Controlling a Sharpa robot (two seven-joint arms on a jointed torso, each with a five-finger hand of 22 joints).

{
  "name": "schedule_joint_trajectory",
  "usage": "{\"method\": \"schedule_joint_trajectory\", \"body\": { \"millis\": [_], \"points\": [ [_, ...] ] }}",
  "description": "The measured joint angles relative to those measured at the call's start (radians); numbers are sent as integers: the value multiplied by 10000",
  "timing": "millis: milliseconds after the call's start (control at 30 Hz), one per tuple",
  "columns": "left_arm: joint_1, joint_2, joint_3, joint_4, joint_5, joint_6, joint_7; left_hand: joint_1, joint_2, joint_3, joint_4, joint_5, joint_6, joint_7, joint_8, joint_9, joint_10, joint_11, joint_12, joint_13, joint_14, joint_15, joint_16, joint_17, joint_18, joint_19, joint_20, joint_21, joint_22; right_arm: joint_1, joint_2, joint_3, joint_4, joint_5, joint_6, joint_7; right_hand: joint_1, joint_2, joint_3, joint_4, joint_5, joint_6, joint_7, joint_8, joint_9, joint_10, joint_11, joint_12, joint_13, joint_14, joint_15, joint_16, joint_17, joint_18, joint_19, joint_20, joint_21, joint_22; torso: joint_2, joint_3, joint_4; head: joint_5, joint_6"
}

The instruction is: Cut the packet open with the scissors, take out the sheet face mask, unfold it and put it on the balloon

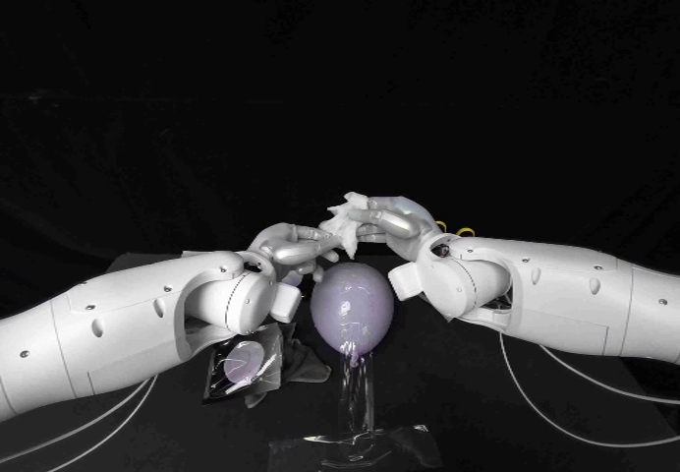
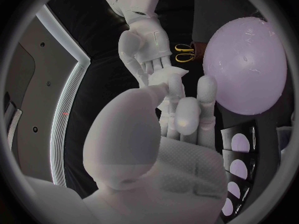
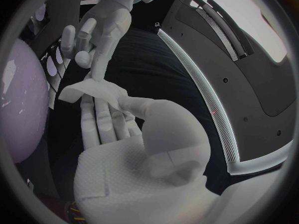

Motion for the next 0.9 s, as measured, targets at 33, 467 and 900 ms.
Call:
{"method": "schedule_joint_trajectory", "body": {
  "millis": [33,467,900],
  "points": [
    [0,0,-1,0,10,-4,7,-80,-79,320,-218,-1,0,0,19,0,0,0,-44,-20,0,0,0,-10,-1,0,0,42,37,0,2,0,-1,-4,0,0,0,0,0,0,0,0,0,0,0,0,0,-1,0,0,0,0,1,-1,0,0,0,-1,0,0,0,0,-1],
    [3,-53,3,4,86,-1,33,-1163,-432,2337,-1388,41,-84,97,53,-2,17,94,-304,-107,-37,43,0,-149,-71,-339,17,564,364,-12,-22,-8,-2,-49,4,26,-13,-13,0,0,31,21,21,40,10,-1,0,-23,0,0,0,2,15,12,0,0,0,-3,0,-1,3,-9,-4],
    [10,-210,11,5,65,90,-13,-2025,-408,3179,-2227,135,96,50,41,-67,131,51,-61,143,-46,59,169,-16,-78,-445,-21,909,703,-30,-63,-21,-35,-59,-36,72,-13,-13,-1,-1,32,21,21,38,2,-1,0,-23,0,0,0,3,19,102,0,0,0,-15,0,0,2,-6,15]
  ]
}}
